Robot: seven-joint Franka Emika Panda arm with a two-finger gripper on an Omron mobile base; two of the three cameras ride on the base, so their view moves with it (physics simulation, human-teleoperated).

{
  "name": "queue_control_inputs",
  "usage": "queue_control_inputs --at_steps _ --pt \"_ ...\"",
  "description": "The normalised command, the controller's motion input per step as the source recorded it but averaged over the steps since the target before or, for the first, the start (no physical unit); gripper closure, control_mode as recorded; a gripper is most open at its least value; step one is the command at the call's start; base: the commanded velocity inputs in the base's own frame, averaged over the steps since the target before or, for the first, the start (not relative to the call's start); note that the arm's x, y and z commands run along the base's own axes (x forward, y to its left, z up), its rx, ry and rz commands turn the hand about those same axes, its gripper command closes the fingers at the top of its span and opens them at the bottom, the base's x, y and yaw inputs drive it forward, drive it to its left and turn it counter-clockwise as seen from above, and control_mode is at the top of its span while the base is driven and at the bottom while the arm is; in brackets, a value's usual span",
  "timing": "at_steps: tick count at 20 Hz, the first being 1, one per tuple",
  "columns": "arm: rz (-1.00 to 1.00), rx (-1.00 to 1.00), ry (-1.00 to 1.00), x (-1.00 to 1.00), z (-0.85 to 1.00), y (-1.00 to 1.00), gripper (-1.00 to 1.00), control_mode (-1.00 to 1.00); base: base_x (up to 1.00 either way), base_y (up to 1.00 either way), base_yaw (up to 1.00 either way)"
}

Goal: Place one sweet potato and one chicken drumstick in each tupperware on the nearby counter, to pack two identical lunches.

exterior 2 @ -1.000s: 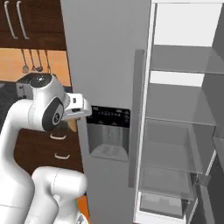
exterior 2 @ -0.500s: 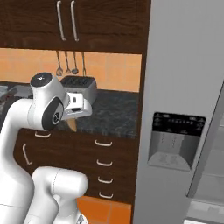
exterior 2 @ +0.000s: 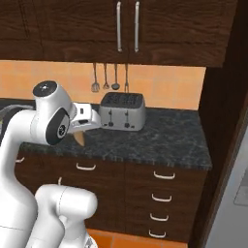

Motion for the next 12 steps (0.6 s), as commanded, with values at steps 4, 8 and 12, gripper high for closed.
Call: queue_control_inputs --at_steps 4,8,12 --pt "0.00 0.00 0.00 0.00 0.00 0.00 1.00 1.00 0.00 1.00 -0.02" --pt "0.00 0.00 0.00 0.00 0.00 0.00 1.00 1.00 0.19 1.00 0.00" --pt "0.00 0.00 0.00 0.00 0.00 0.00 1.00 1.00 0.74 0.80 0.08"
